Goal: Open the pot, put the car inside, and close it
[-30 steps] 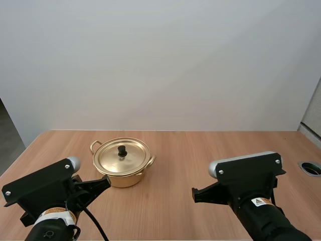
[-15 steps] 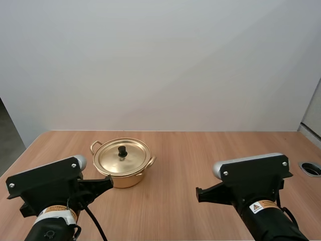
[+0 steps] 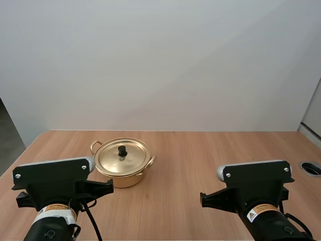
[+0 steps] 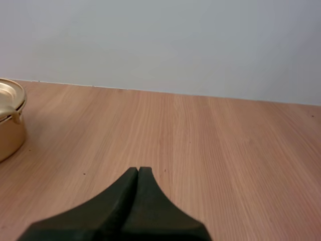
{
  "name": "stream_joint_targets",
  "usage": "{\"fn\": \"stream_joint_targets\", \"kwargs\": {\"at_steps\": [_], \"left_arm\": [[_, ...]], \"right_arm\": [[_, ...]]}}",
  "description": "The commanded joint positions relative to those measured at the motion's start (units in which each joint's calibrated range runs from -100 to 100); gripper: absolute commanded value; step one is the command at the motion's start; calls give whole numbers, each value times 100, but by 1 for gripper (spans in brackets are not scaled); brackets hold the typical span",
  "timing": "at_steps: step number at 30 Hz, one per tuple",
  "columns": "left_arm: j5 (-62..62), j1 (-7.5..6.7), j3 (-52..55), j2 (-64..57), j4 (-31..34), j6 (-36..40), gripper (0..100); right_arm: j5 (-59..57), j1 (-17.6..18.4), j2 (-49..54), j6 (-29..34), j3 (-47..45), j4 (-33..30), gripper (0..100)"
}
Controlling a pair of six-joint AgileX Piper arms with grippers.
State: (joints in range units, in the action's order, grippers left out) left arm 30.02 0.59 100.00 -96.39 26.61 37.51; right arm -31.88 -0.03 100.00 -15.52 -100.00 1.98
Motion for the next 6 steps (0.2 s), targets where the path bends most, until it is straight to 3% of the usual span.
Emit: {"fn": "stream_joint_targets", "kwargs": {"at_steps": [1, 6], "left_arm": [[-70, -3, 0, 4, 156, 1, 0], [-70, -3, 0, 4, 298, 1, 0]], "right_arm": [[12, -4, 0, 328, 0, -5, 0], [12, -4, 0, 328, 0, -5, 0]]}}
